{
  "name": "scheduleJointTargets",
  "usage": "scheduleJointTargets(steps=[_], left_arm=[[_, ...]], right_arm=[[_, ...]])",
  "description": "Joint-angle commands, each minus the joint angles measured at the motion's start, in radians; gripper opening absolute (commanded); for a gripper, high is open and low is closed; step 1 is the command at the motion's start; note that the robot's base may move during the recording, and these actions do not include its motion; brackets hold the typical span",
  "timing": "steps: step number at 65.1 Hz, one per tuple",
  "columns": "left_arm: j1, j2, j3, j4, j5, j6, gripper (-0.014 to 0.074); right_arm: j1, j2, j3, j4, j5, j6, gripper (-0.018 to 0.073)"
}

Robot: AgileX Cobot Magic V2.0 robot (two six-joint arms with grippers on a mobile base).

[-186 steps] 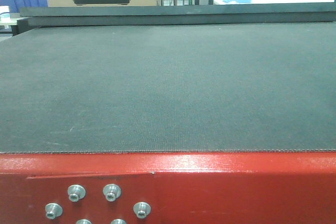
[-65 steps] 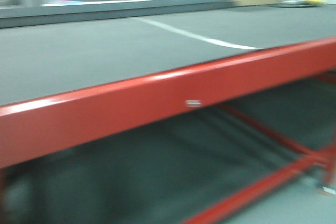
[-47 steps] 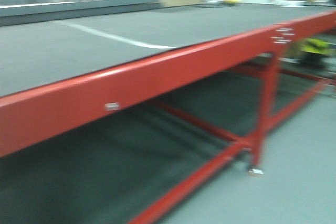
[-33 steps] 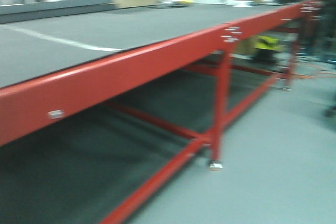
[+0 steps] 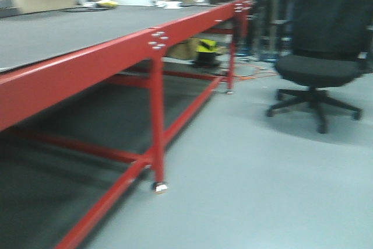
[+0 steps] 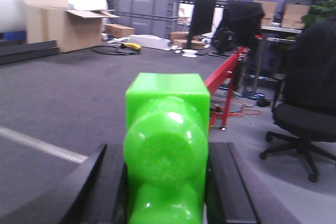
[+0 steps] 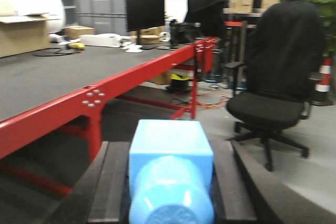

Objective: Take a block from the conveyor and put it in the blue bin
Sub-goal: 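Drive the base away from the conveyor holding both blocks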

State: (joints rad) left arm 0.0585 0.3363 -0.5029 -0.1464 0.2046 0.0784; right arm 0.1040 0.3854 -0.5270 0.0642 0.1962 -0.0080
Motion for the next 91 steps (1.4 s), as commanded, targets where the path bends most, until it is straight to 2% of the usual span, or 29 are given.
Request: scheduleJointTargets(steps=[1, 91], left_arm=[[-0.001, -0.001, -0.001, -0.006, -0.012, -0.002, -0.0111], [-0.001, -0.001, -0.001, -0.006, -0.012, -0.002, -0.0111]], right_arm=[[-0.003, -0.002, 0.002, -0.008, -0.024, -0.004, -0.0162], [-0.003, -0.002, 0.002, -0.008, -0.024, -0.004, -0.0162]])
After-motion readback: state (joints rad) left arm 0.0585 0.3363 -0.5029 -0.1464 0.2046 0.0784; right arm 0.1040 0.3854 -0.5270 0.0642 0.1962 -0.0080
